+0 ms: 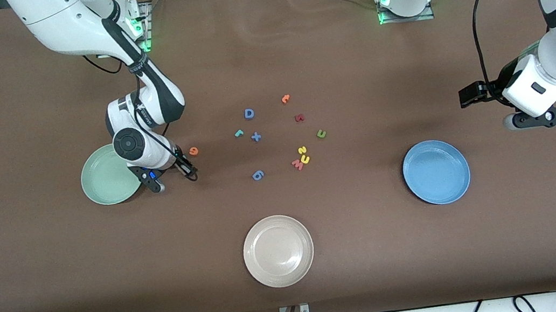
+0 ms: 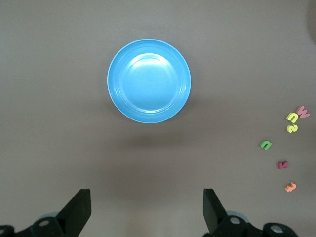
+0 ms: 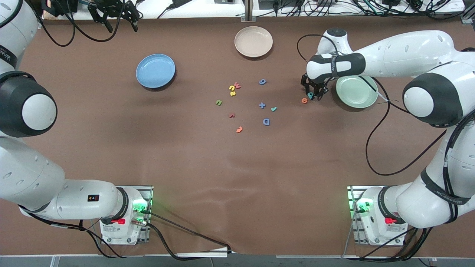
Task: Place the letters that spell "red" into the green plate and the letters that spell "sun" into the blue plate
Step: 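Grasp the blue p and carry it over the green plate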
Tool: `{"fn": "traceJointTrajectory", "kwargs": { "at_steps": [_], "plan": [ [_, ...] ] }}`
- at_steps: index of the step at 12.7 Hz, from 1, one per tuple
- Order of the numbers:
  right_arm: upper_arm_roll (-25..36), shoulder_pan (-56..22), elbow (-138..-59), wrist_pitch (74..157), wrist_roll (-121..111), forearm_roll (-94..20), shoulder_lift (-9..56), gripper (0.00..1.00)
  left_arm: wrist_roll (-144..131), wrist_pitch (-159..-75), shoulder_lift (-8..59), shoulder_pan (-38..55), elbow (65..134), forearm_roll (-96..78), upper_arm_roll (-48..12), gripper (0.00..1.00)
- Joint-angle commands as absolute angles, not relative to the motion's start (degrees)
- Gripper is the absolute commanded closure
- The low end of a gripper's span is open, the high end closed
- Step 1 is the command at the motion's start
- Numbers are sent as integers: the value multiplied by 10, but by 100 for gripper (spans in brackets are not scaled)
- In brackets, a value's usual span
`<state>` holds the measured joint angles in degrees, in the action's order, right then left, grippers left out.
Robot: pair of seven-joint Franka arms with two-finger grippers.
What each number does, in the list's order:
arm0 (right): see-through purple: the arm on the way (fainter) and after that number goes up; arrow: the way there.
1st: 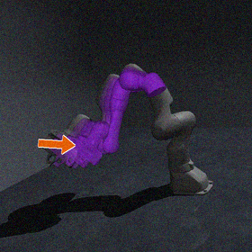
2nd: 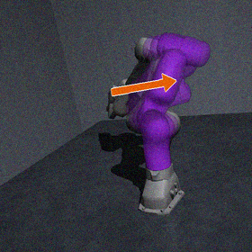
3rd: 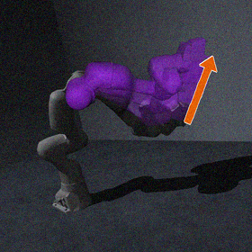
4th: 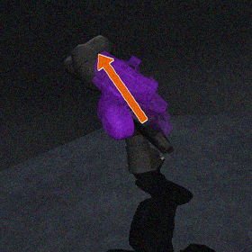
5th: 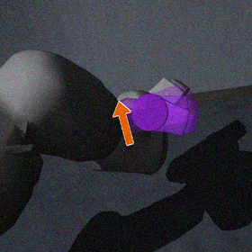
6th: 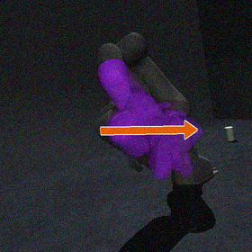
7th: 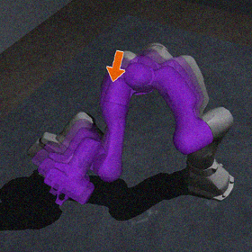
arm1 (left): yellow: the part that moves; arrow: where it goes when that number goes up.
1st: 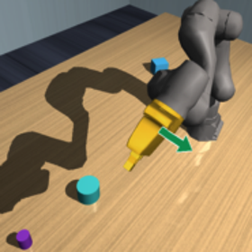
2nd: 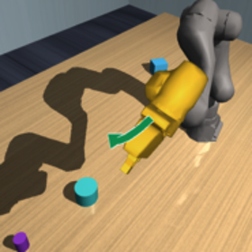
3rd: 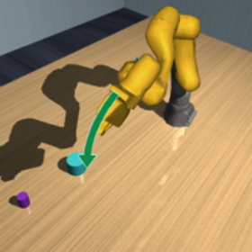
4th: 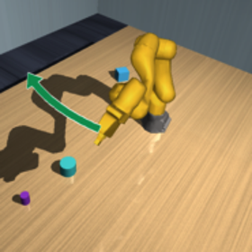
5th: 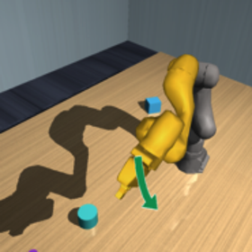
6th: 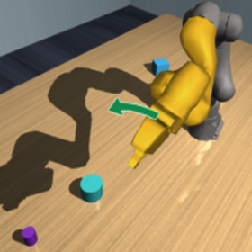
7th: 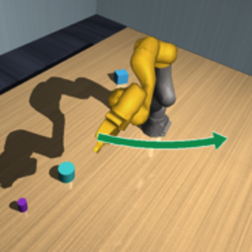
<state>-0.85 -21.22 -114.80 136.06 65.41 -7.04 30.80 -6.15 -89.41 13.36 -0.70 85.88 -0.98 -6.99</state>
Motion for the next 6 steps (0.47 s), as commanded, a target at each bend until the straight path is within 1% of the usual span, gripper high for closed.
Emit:
{"fn": "traceJointTrajectory", "kwargs": {
  "at_steps": [1, 2, 3, 6],
  "plan": [
    [8, -210, -1140, 1290, 629, -78, 271, 76, -59, -896, 134, -5, 857, -23, -69, 0],
    [24, -210, -1130, 1243, 603, -78, 258, 76, -59, -897, 135, -4, 857, -29, -69, 0],
    [37, -210, -1127, 1215, 580, -78, 245, 76, -59, -900, 140, 8, 856, -35, -69, 0],
    [91, -210, -1129, 1163, 500, -78, 225, 76, -92, -940, 184, 56, 858, -37, -69, 0]
  ]
}}
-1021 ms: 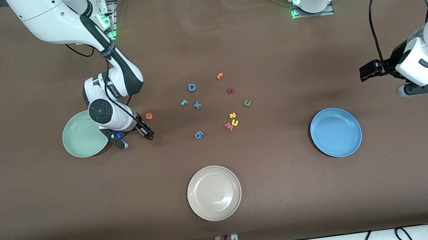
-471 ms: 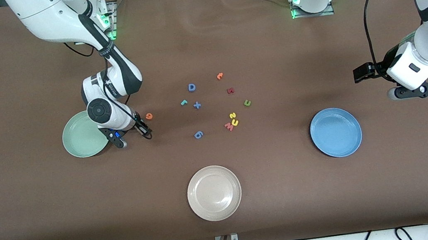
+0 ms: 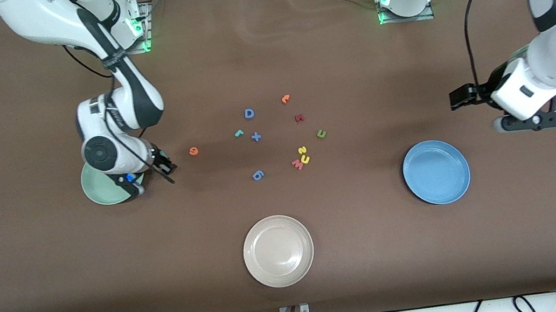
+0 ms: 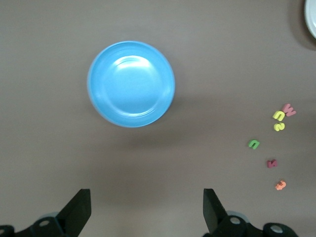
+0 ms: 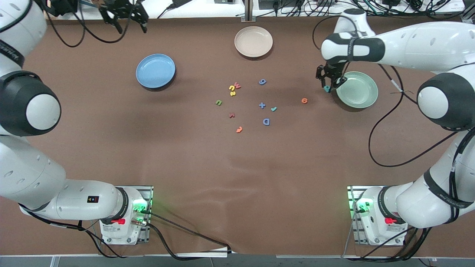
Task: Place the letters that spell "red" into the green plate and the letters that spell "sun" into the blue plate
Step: 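Grasp the blue p and carry it over the green plate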
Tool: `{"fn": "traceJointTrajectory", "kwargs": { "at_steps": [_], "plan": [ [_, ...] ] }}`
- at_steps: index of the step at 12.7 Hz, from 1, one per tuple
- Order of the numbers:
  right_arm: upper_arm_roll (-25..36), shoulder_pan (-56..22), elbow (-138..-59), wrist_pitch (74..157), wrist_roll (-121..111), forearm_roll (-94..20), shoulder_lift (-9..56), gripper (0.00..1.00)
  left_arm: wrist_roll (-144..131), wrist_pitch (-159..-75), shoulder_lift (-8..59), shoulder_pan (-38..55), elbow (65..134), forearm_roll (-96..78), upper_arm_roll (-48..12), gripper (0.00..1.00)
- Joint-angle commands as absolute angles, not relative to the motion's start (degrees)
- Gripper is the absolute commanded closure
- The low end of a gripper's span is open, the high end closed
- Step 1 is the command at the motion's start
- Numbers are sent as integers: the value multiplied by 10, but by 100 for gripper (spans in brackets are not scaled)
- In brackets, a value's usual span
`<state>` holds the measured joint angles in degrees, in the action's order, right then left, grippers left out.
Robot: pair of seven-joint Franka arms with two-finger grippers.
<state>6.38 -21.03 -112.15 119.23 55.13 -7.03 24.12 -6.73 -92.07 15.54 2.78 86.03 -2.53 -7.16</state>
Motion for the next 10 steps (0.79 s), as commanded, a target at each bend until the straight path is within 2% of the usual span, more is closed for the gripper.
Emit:
{"fn": "traceJointTrajectory", "kwargs": {
  "at_steps": [1, 3, 7, 10],
  "plan": [
    [113, -210, -1129, 1148, 460, -78, 222, 76, -111, -950, 192, 70, 858, -37, -69, 0],
    [149, -210, -1145, 1146, 391, -78, 229, 76, -144, -973, 221, 106, 859, -37, -69, 0],
    [153, -209, -1195, 1235, 361, -78, 257, 76, -205, -1038, 267, 165, 874, -40, -69, 0],
    [153, -208, -1209, 1268, 336, -78, 269, 76, -225, -1179, 258, 201, 972, -59, -70, 0]
  ]
}}
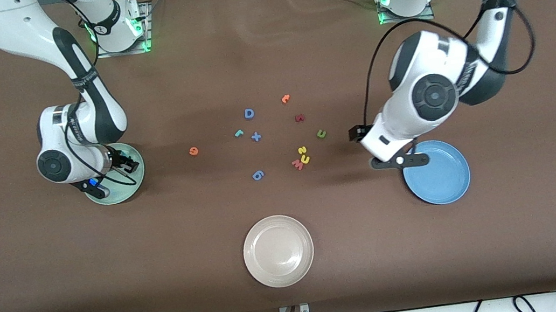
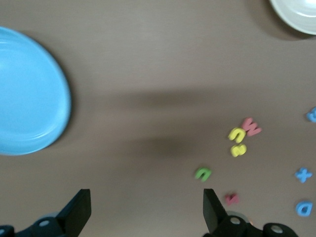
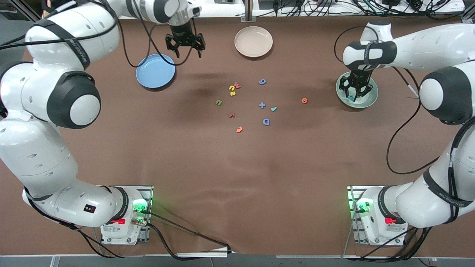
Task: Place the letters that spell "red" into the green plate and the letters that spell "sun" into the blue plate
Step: 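Release the p with the right gripper while the left gripper reaches letters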
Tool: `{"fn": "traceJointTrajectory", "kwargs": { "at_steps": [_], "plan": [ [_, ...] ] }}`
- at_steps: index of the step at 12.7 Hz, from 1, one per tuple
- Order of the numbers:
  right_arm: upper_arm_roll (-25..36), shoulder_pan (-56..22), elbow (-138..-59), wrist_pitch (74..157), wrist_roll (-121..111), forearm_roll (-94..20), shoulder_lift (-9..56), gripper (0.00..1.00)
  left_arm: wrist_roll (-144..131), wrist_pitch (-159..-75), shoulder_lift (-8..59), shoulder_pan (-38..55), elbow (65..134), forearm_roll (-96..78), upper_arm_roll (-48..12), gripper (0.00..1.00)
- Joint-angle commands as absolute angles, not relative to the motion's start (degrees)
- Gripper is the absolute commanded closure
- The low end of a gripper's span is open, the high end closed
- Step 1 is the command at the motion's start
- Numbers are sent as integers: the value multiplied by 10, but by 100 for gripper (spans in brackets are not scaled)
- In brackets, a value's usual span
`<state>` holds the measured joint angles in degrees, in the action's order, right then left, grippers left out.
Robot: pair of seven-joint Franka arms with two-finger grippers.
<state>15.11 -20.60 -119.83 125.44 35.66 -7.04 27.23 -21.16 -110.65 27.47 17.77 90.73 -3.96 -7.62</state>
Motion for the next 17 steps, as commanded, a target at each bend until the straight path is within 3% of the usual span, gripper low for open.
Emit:
{"fn": "traceJointTrajectory", "kwargs": {
  "at_steps": [1, 2, 3, 4, 6, 8, 11, 17],
  "plan": [
    [153, -208, -1209, 1267, 336, -78, 269, 73, -238, -1227, 256, 214, 1003, -58, -72, 0],
    [153, -207, -1209, 1266, 336, -79, 269, 56, -252, -1279, 255, 229, 1037, -57, -73, 0],
    [153, -207, -1209, 1266, 337, -79, 268, 15, -269, -1339, 253, 247, 1069, -56, -73, 0],
    [153, -208, -1208, 1262, 342, -80, 264, 2, -285, -1405, 254, 261, 1105, -52, -72, 0],
    [153, -208, -1203, 1245, 352, -80, 245, 1, -304, -1513, 255, 293, 1169, -49, -71, 1],
    [146, -214, -1183, 1213, 400, -81, 231, 1, -305, -1563, 258, 310, 1203, -47, -69, 1],
    [96, -214, -1161, 1217, 518, -81, 233, 1, -312, -1585, 265, 314, 1223, -5, -69, 1],
    [-1, -214, -1158, 1312, 697, -83, 257, 2, -488, -1584, 293, 310, 1215, 224, -67, 1]
  ]
}}
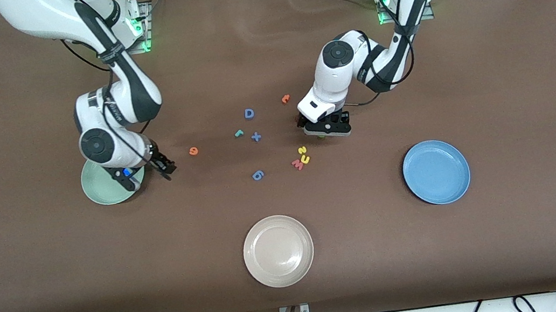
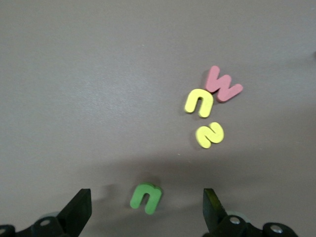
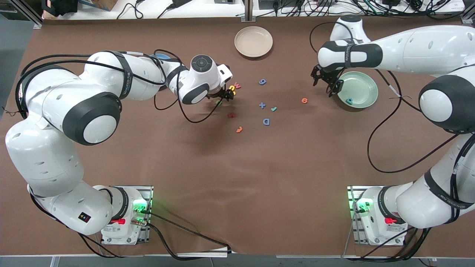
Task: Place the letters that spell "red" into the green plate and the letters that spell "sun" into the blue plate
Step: 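Release the p with the right gripper while the left gripper reaches letters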
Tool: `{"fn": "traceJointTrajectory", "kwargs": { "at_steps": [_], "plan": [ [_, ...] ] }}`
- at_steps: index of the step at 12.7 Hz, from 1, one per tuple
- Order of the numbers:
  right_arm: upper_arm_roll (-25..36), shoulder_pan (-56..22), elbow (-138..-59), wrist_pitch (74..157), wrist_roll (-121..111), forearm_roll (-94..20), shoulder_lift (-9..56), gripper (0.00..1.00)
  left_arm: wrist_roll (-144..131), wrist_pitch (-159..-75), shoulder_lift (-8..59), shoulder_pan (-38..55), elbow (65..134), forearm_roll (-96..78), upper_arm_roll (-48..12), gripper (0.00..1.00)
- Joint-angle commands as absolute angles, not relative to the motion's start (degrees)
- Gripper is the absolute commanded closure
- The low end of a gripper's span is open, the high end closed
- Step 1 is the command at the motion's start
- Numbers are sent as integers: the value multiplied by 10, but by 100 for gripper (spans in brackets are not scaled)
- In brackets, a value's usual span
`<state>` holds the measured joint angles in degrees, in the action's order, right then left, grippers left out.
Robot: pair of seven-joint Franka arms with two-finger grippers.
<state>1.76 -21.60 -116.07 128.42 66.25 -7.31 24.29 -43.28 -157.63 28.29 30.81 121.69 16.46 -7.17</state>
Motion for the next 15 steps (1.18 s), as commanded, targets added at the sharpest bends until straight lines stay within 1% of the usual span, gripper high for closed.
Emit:
{"fn": "traceJointTrajectory", "kwargs": {
  "at_steps": [1, 3, 5, 7, 9, 10, 11, 12, 13, 15],
  "plan": [
    [-12, -214, -1158, 1319, 710, -83, 259, 2, -505, -1584, 301, 311, 1214, 240, -68, 1],
    [-25, -218, -1161, 1321, 727, -82, 260, 4, -508, -1584, 308, 310, 1209, 245, -68, 1],
    [-25, -221, -1168, 1322, 729, -82, 264, 5, -509, -1583, 321, 314, 1201, 245, -68, 1],
    [-26, -224, -1190, 1355, 729, -82, 264, 5, -509, -1581, 325, 315, 1197, 245, -68, 3],
    [-27, -227, -1209, 1403, 730, -82, 269, 6, -510, -1580, 324, 315, 1197, 245, -68, 13],
    [-28, -228, -1209, 1410, 745, -82, 271, 10, -512, -1580, 323, 315, 1197, 245, -68, 20],
    [-29, -232, -1208, 1413, 757, -82, 273, 14, -513, -1579, 323, 315, 1197, 245, -68, 30],
    [-32, -232, -1207, 1415, 758, -82, 273, 26, -514, -1579, 323, 315, 1197, 245, -68, 39],
    [-33, -232, -1207, 1415, 758, -82, 273, 30, -514, -1579, 323, 315, 1197, 245, -68, 48],
    [-33, -232, -1207, 1415, 758, -82, 275, 30, -514, -1579, 323, 316, 1197, 245, -68, 57]
  ]
}}
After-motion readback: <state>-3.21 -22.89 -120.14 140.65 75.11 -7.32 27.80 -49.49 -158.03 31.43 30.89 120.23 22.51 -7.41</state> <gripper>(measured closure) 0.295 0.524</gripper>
